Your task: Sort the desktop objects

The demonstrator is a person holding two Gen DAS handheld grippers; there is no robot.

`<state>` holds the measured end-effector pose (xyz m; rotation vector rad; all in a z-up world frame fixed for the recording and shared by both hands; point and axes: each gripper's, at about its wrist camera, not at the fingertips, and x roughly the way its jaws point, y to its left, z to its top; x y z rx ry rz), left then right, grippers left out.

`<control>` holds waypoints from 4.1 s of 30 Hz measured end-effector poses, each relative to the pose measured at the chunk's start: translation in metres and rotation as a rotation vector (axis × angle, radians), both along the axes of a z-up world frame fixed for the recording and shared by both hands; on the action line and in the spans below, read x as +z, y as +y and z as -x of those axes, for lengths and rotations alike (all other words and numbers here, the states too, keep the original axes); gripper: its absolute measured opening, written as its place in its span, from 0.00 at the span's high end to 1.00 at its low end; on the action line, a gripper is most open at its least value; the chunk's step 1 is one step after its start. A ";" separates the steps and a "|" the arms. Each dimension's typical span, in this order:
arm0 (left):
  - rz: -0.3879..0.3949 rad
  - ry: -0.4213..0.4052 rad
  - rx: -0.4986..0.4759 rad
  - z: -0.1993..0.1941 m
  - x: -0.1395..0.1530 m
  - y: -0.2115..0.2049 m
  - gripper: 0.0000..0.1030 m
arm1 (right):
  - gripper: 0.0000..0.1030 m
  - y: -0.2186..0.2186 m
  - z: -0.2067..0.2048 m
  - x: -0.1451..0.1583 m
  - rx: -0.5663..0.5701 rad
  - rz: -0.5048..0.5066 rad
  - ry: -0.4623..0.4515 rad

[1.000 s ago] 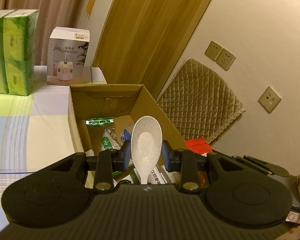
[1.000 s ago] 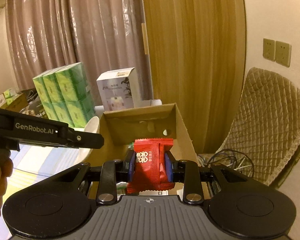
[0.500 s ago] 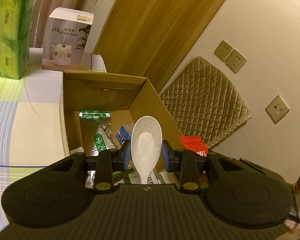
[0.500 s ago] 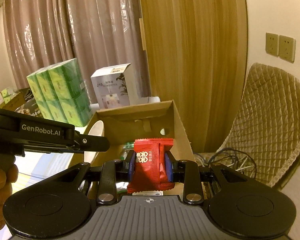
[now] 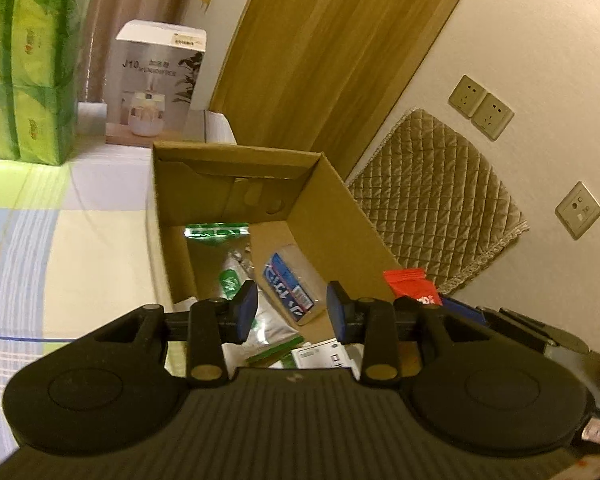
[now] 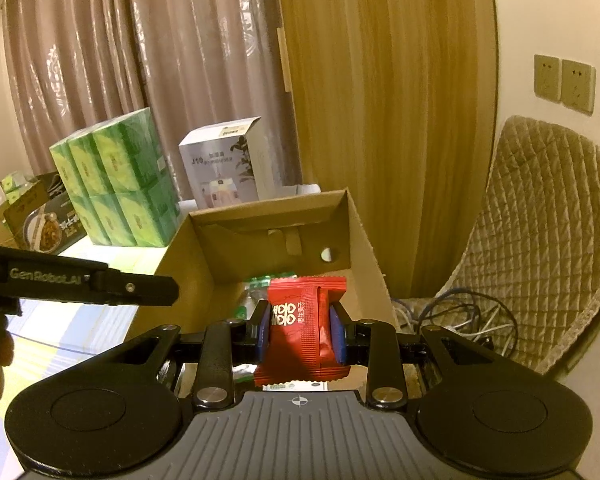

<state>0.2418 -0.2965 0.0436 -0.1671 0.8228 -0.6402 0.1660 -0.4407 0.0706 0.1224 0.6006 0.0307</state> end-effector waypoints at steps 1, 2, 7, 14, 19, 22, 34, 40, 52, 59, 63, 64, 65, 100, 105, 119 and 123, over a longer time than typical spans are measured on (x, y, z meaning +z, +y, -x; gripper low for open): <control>-0.006 -0.007 0.004 0.001 0.000 0.002 0.70 | 0.73 0.001 -0.001 0.000 0.002 -0.001 0.000; -0.010 -0.012 0.006 0.001 0.001 0.005 0.70 | 0.73 0.002 -0.002 0.000 0.005 -0.002 -0.001; -0.017 -0.030 0.015 0.003 0.004 0.014 0.70 | 0.73 0.009 -0.007 0.003 0.022 -0.010 -0.017; -0.010 -0.045 0.020 0.005 0.006 0.024 0.70 | 0.47 0.009 -0.008 0.010 0.028 -0.038 -0.068; -0.013 -0.046 0.029 0.008 0.005 0.033 0.70 | 0.43 0.009 0.001 0.010 0.015 -0.040 -0.057; -0.018 -0.045 0.028 0.010 0.005 0.036 0.70 | 0.41 0.010 0.008 0.010 0.007 -0.043 -0.048; -0.032 -0.065 0.027 0.044 0.018 0.056 0.62 | 0.21 0.012 0.061 0.034 -0.028 -0.053 -0.075; -0.041 -0.084 0.033 0.073 0.030 0.070 0.47 | 0.05 0.023 0.093 0.050 -0.040 -0.011 -0.070; -0.060 -0.151 0.038 0.146 0.057 0.099 0.02 | 0.02 0.059 0.157 0.072 -0.008 0.046 -0.026; -0.077 -0.150 0.065 0.181 0.063 0.113 0.01 | 0.02 0.074 0.186 0.081 -0.002 0.058 0.001; -0.066 -0.121 0.074 0.195 0.066 0.123 0.01 | 0.02 0.078 0.201 0.082 -0.016 0.040 0.013; -0.067 -0.116 0.077 0.199 0.067 0.126 0.01 | 0.02 0.079 0.204 0.081 -0.022 0.033 0.017; -0.073 -0.113 0.083 0.203 0.067 0.128 0.01 | 0.02 0.080 0.206 0.080 -0.026 0.027 0.021; -0.151 -0.047 0.115 0.241 0.037 0.152 0.01 | 0.02 0.099 0.238 0.059 -0.029 0.006 0.106; -0.155 -0.036 0.119 0.241 0.034 0.153 0.01 | 0.02 0.098 0.240 0.057 -0.028 0.003 0.111; -0.167 -0.028 0.104 0.241 0.032 0.149 0.01 | 0.02 0.095 0.237 0.057 -0.033 0.005 0.117; -0.171 -0.026 0.105 0.241 0.031 0.148 0.01 | 0.02 0.094 0.236 0.058 -0.032 0.002 0.120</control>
